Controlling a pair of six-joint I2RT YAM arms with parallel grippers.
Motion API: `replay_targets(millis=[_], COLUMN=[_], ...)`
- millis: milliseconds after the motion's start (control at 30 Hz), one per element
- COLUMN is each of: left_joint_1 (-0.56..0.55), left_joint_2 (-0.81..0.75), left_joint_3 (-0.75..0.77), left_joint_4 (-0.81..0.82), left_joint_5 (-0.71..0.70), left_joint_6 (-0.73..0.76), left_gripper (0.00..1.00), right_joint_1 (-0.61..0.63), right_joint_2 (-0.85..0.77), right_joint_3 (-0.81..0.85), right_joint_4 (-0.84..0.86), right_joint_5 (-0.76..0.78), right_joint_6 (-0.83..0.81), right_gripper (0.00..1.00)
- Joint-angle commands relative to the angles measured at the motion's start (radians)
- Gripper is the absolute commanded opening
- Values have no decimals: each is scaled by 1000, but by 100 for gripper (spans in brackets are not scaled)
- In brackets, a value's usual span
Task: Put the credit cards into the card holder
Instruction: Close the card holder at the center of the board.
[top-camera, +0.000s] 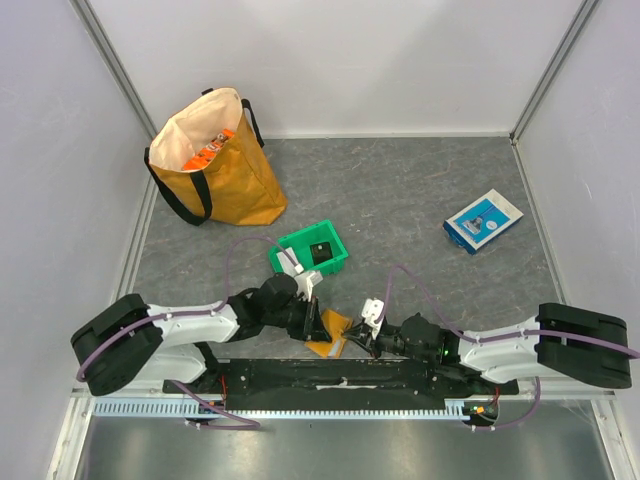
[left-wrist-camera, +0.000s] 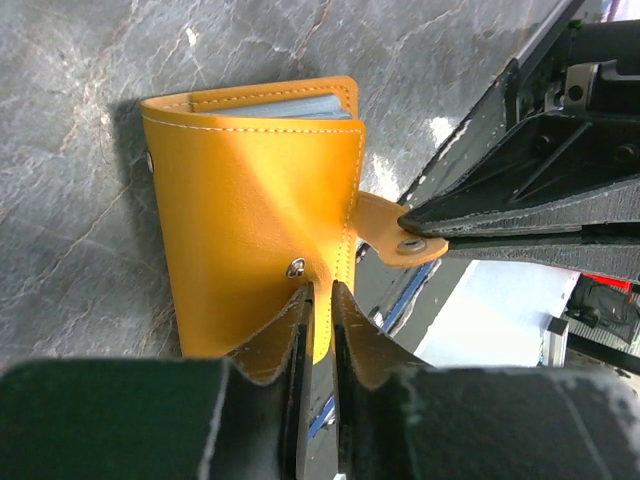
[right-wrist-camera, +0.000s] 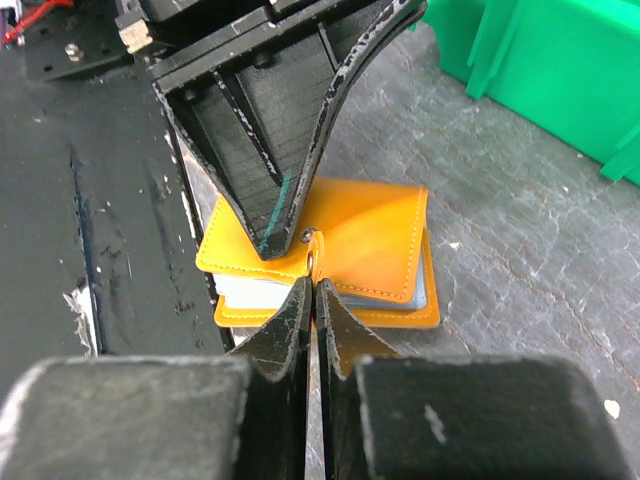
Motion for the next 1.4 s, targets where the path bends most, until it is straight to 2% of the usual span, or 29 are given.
replay_targets(millis=[0, 67, 233, 400, 500, 667, 733, 800, 867, 1000, 1167, 1300, 1367], left_joint_1=[-21, -24, -29, -29, -29, -29, -29, -27, -27, -29, -29, -27, -29], left_joint_2=[43, 40, 14, -88, -181, -294, -308, -276, -224, -138, -170, -225, -257], left_joint_3=[2, 1, 7, 38, 65, 90, 82, 81, 79, 61, 36, 16, 8], left_joint_4=[-27, -12, -14, -128, -252, -352, -378, -392, -375, -283, -289, -301, -301], left_joint_5=[-50, -38, -25, -90, -180, -310, -364, -390, -378, -312, -335, -346, -354], left_joint_6=[-19, -20, -14, 23, 44, 75, 70, 77, 93, 109, 106, 103, 95], left_gripper=[18, 19, 29, 32, 35, 43, 52, 52, 51, 50, 51, 52, 53], right_joint_1=[3, 3, 3, 3, 3, 3, 3, 3, 3, 4, 17, 20, 21], right_joint_2=[3, 7, 25, -30, -109, -223, -246, -244, -223, -139, -50, -54, -77], right_joint_3=[7, 29, 56, 101, 122, 171, 208, 243, 266, 261, 251, 242, 240], right_joint_4=[28, -21, -63, -184, -277, -507, -631, -756, -819, -752, -687, -681, -693], right_joint_5=[7, 35, 63, 151, 196, 279, 322, 319, 249, 88, 50, 49, 63], right_joint_6=[-22, -10, 4, 59, 116, 298, 434, 534, 590, 663, 709, 722, 705], right_gripper=[9, 11, 17, 19, 20, 22, 22, 19, 17, 10, 9, 16, 26])
